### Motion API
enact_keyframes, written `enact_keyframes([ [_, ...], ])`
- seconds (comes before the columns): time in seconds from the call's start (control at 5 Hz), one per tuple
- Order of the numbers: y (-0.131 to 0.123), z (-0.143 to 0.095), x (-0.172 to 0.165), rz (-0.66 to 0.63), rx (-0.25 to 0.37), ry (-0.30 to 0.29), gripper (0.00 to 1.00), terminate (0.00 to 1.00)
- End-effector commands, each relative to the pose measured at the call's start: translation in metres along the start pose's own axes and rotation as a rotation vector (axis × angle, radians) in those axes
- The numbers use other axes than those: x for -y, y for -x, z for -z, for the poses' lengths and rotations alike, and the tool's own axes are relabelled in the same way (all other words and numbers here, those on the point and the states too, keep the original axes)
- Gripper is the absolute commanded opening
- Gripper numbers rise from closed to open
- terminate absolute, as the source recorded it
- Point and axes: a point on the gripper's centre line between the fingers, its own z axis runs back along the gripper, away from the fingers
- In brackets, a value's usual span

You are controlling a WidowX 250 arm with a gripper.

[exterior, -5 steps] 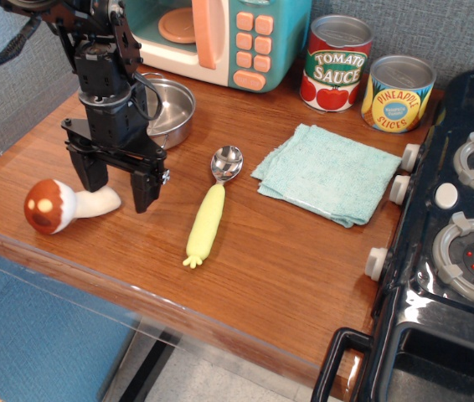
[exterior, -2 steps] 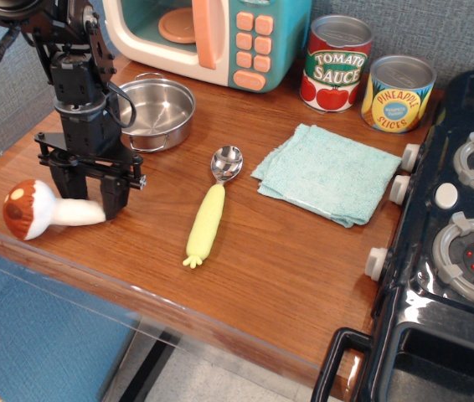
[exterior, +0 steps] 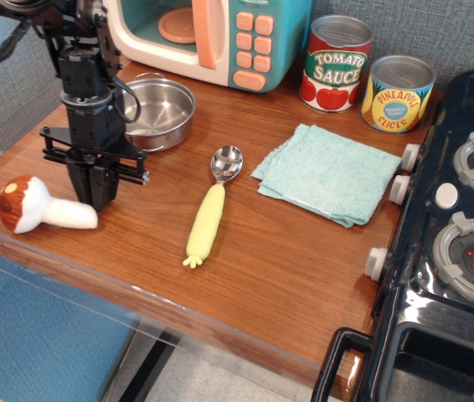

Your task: PLACE THE MUSHROOM IN THE POT.

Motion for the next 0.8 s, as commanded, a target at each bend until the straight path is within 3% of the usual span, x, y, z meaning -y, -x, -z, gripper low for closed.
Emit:
enact_keyframes([
  [0.0, -0.004, -0.038, 0.023, 0.062, 0.107, -0.025, 0.0, 0.0],
  [0.2, -0.003, -0.052, 0.021, 0.046, 0.147, 0.015, 1.0, 0.0],
  [0.4, 0.002, -0.079, 0.02, 0.067, 0.248, 0.048, 1.0, 0.0],
  [0.6, 0.017, -0.097, 0.006, 0.079, 0.3, 0.04, 1.0, 0.0],
])
